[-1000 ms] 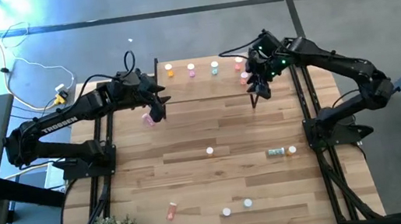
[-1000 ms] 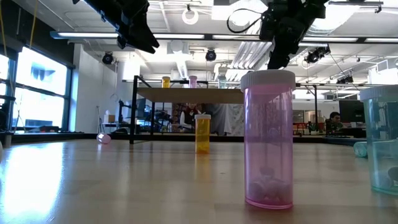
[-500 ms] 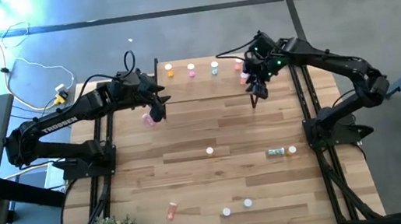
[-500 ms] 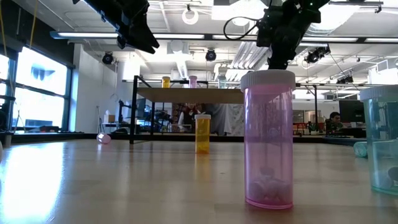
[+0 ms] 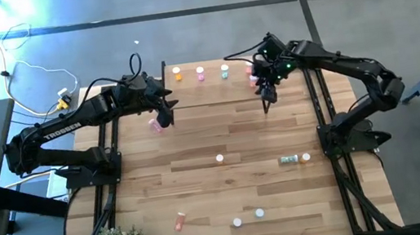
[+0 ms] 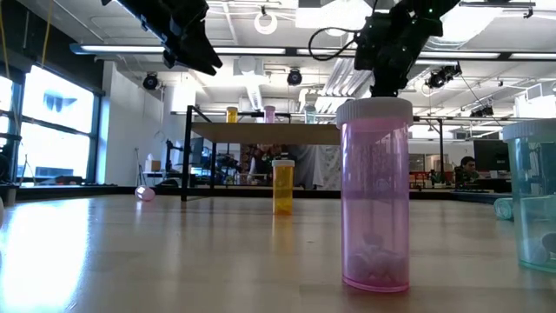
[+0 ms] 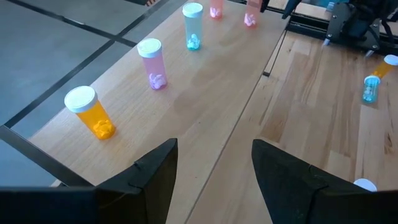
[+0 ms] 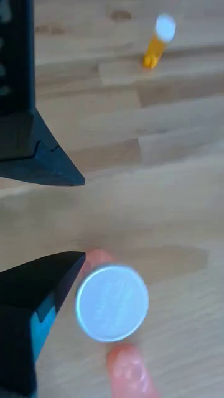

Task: Pick and place medicine bottles onto shelf by color
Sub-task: Put the top pink medicine bottle on the shelf aligned with the other pink medicine bottle, then put the top orange medicine bottle on the shelf aligned with the other orange medicine bottle

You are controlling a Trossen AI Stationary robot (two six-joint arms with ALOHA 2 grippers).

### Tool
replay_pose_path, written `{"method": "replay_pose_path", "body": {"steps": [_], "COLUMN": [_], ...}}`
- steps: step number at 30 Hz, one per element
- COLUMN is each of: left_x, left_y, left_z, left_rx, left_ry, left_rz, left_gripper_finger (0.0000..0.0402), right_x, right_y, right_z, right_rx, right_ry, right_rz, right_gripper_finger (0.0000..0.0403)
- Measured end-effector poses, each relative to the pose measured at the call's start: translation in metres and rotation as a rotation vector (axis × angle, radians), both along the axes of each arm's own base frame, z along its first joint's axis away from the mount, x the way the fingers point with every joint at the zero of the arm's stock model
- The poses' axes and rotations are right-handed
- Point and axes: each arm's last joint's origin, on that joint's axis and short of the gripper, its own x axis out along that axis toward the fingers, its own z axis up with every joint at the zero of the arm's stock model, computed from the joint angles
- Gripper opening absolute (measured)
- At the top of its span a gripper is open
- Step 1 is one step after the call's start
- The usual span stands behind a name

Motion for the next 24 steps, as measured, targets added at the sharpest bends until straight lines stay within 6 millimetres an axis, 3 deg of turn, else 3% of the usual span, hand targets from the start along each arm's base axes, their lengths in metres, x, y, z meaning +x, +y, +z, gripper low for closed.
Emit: {"method": "replay_pose_path", "body": {"steps": [14, 24], "left_x": [0.0, 0.0], "left_y": [0.0, 0.0], "left_z": [0.0, 0.0], "left_rx": [0.024, 0.023], "left_ry": [0.018, 0.019], "left_rz": [-0.017, -0.017], "left_gripper_finger": [0.0195, 0.0195], "right_x": [-0.001, 0.001], "right_y": [0.002, 0.018], "right_z": [-0.001, 0.029], "right_rx": [0.051, 0.116], "right_ry": [0.02, -0.024], "right_rz": [-0.049, -0.145], "right_gripper_finger": [0.0161, 0.0161]}}
